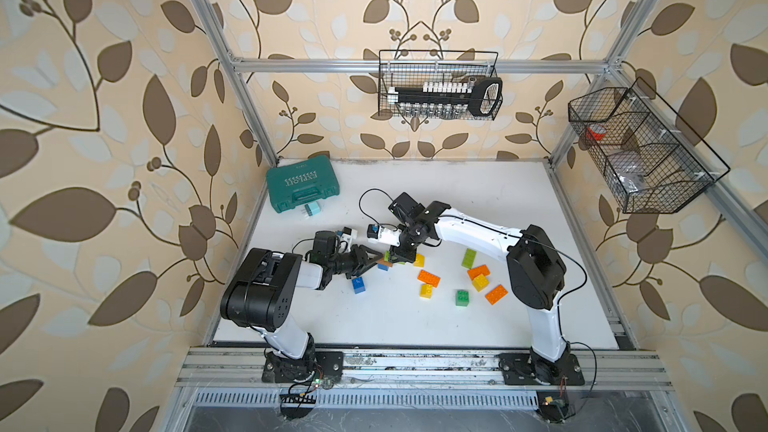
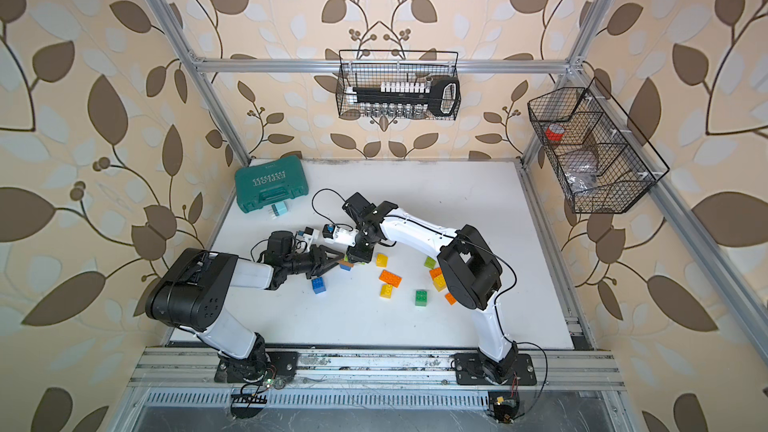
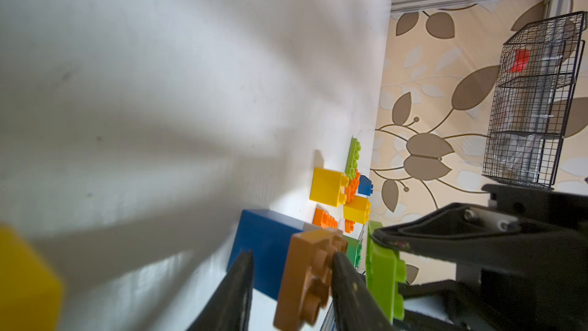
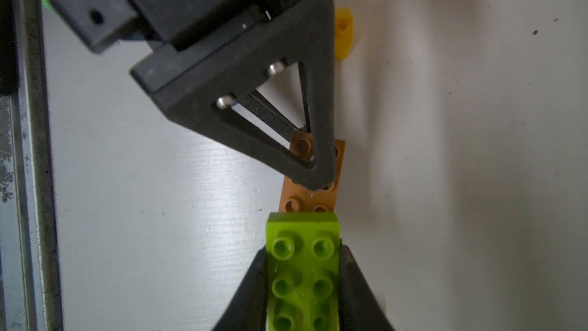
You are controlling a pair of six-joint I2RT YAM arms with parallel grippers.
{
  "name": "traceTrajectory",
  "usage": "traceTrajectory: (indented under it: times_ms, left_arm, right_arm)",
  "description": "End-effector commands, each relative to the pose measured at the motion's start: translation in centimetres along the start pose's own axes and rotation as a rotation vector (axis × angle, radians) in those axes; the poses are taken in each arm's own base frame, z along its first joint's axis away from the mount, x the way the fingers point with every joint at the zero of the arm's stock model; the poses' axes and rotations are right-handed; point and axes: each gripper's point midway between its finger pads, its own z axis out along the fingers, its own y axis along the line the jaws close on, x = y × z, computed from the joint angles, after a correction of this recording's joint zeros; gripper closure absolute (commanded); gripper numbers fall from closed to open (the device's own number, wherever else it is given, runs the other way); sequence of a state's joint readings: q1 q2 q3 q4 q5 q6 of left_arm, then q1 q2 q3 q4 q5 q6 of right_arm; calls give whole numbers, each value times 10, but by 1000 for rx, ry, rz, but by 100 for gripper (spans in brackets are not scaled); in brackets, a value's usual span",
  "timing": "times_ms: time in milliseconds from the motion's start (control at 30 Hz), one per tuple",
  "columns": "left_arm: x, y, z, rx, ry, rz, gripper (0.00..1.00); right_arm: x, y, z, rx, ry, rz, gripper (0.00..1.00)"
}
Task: Assemble a fork with lego
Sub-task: Assemble the lego brick with the lego brick.
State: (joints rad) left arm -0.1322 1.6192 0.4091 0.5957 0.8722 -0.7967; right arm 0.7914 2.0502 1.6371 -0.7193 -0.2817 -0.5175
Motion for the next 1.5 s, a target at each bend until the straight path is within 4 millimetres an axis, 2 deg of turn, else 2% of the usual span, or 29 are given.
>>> traceTrajectory:
  times_ms: [0,433,733,900,1133,1467]
  left_arm:
    - [4,-3,1,20,10,8,59]
    - [12,6,-1,6,3,-12,59]
    - [13,8,-2,2,-5,-17,59]
    - [15,11,-1,3,-3,-24,59]
    - [14,12,0,4,1,-28,58]
    - [15,17,0,-7,-2,-43,58]
  right_arm:
    - [1,4,6,-28,27,3,76]
    - [5,6,17,24,93,95,77]
    - [12,-5,20,100,154,159,78]
    - [12,7,26,81,163,147,78]
    - [29,32,28,-30,218,8,77]
    - [34,15,18,9,242,72,78]
